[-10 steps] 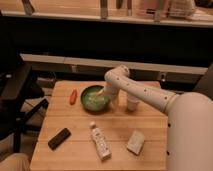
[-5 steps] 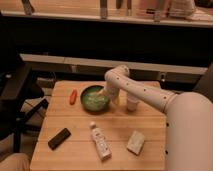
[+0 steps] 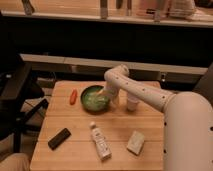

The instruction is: Pick up the ceramic bowl

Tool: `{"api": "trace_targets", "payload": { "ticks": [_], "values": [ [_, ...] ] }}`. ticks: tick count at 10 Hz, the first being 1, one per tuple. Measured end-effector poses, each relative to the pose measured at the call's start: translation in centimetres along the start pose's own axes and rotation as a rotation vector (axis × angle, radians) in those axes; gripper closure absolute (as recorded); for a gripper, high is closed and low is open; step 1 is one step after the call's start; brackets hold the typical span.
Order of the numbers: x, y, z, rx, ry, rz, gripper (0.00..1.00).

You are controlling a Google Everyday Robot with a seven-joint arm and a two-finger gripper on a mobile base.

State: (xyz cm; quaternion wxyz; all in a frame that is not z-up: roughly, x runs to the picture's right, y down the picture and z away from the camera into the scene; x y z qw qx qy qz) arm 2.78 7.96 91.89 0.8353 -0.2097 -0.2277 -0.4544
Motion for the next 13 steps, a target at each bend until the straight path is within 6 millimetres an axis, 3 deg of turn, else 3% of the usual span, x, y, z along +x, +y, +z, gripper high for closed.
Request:
{"api": "trace_targets", "payload": {
  "ticks": [13],
  "values": [
    [0.93, -0.42, 0.53, -0.015, -0.007, -0.044, 0.20]
  ]
}}
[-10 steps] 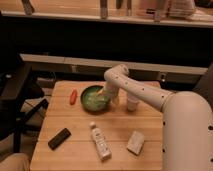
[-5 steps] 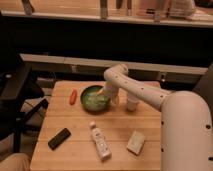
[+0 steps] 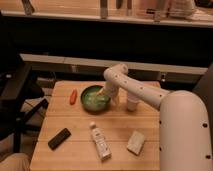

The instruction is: Pick up the ceramic bowl

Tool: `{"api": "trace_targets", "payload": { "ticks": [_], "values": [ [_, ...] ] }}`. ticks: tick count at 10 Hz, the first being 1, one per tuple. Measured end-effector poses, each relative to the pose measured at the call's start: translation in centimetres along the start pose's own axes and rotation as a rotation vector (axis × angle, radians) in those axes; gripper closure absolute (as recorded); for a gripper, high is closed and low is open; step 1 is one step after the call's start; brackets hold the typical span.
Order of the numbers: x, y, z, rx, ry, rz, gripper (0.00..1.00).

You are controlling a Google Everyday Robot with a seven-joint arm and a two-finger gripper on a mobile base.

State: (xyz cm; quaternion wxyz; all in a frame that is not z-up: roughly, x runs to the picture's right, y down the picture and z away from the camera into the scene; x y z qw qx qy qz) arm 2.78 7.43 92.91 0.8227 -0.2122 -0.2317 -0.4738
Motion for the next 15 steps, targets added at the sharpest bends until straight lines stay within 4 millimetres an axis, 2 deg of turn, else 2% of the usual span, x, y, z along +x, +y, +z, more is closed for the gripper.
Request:
{"api": "trace_targets", "payload": {
  "ticks": [15],
  "values": [
    [0.74, -0.18, 0.39, -0.020, -0.004, -0.033, 0.20]
  ]
}}
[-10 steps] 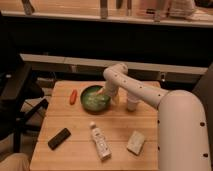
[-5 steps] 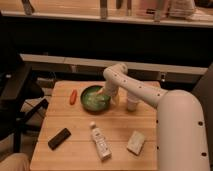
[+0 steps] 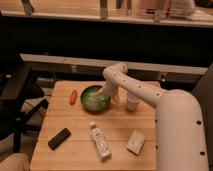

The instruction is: Pick up the ceramic bowl

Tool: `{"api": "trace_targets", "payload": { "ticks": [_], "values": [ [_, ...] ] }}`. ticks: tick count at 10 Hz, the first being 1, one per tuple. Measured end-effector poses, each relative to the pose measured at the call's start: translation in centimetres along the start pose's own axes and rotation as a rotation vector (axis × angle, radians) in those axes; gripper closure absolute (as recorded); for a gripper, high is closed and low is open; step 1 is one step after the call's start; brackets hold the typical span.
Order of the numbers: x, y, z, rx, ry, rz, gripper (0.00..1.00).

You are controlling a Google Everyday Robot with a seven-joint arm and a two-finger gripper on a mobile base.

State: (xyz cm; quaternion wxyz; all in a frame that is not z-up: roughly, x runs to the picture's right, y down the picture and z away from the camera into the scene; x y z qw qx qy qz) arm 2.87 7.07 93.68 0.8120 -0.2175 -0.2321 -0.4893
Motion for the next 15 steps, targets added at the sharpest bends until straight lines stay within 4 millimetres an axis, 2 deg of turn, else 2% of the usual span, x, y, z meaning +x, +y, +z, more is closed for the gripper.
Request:
{"api": "trace_targets", "payload": {
  "ticks": [15],
  "values": [
    [0.38, -0.05, 0.06, -0.020, 0.001, -0.021, 0.20]
  ]
}}
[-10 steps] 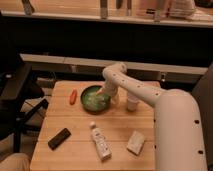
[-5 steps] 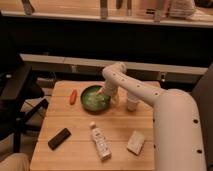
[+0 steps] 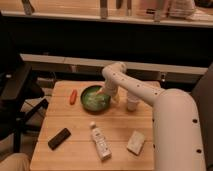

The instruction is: Pick up the ceramic bowl

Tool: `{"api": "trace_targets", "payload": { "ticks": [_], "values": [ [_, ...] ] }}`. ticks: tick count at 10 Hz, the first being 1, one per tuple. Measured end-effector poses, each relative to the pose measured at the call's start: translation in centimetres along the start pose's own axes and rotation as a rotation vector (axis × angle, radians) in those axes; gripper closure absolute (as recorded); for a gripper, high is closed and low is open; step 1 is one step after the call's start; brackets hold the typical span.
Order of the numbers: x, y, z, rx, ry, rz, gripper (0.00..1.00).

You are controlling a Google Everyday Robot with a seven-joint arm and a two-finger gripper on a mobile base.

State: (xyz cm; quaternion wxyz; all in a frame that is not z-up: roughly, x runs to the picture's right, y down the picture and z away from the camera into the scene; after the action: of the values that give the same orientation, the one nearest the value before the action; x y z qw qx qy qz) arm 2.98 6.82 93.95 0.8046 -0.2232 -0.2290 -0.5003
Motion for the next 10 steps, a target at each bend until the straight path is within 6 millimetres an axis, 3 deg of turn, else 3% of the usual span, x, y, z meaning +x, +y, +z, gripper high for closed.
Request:
{"api": "trace_targets", "payload": {
  "ticks": [10],
  "values": [
    [0.14, -0.23, -0.13, -0.012, 0.004, -0.011, 0.20]
  ]
}}
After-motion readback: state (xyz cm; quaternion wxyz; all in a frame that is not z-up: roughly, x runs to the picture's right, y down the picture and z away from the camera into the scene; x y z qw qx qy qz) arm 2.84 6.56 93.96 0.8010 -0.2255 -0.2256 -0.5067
